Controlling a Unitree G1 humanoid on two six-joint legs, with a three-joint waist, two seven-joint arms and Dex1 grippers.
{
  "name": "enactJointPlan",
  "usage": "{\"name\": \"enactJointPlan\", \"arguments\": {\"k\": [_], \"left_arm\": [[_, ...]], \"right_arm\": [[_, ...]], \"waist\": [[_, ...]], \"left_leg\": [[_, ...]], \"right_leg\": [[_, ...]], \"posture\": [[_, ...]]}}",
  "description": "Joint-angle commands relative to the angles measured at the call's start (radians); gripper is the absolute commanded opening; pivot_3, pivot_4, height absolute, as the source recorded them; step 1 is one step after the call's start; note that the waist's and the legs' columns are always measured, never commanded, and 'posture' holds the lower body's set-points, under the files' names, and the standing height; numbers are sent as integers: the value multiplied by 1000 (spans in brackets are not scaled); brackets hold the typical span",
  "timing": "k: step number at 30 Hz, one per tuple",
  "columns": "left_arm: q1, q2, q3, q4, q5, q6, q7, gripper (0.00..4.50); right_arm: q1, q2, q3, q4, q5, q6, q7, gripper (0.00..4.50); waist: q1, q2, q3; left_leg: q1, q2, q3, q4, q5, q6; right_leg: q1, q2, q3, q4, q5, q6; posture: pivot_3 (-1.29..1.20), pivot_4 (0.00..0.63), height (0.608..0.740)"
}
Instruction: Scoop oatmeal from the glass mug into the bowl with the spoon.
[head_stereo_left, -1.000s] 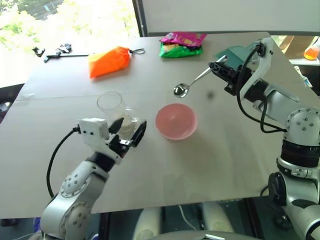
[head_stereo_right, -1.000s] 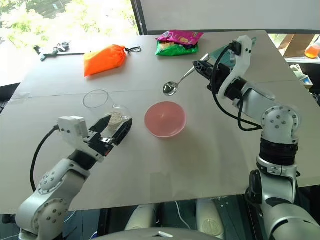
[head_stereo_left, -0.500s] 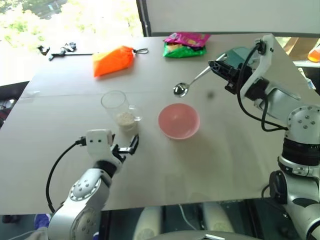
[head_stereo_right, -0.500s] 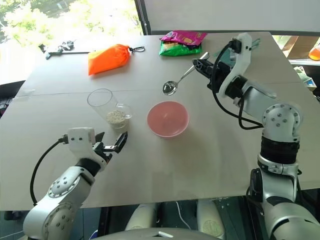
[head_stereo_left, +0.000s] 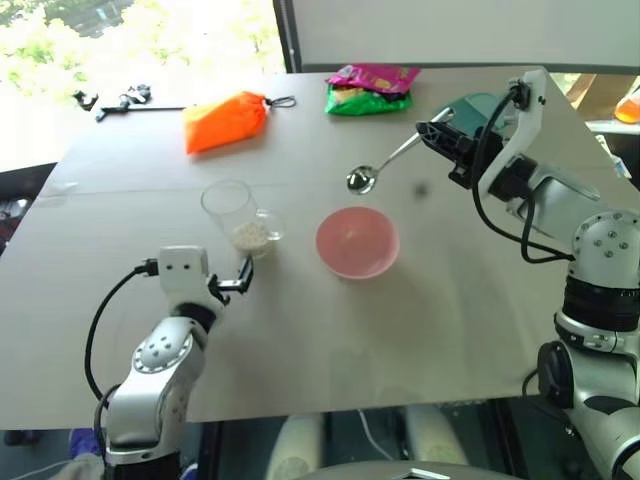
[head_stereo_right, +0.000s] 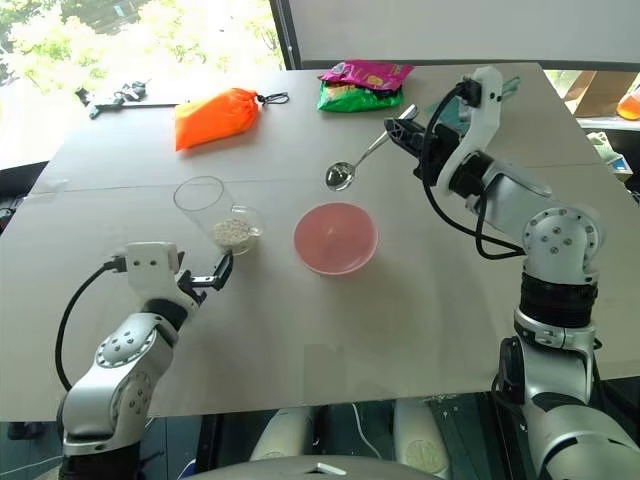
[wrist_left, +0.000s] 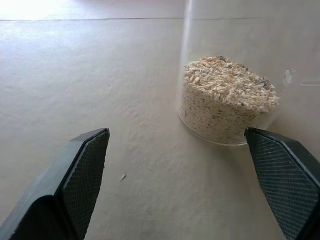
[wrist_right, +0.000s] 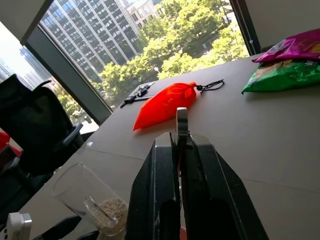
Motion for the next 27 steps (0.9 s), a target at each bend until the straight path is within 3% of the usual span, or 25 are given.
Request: {"name": "enactJointPlan", "arguments": {"k": [1,12,20,27], "left_arm": [[-29,18,-14,14,37,-31,-29,4459],[-79,13,-58,72,45,-20,-118,4459],[-177,-25,-60,165,116,-41,-59,4459],[-170,-56,-52,185,176,-34,-2,4459]], "right_arm": [[-10,-1,-21,-42,12,-6,3,0],[-6,1,-21,-47,9,-11,-1,0],[-6,3,-15,-44,4,-12,7,0],[-3,4,-12,-51,2,-11,8,0]], "waist": [[0,0,0],[-1,0,0],[-2,0,0],[-3,0,0]], "left_leg": [[0,0,0,0,0,0],[0,0,0,0,0,0],[0,0,0,0,0,0],[0,0,0,0,0,0]], "right_leg": [[0,0,0,0,0,0],[0,0,0,0,0,0],[0,0,0,0,0,0],[0,0,0,0,0,0]], "posture": [[0,150,740],[0,150,740],[0,150,740],[0,150,740]]}}
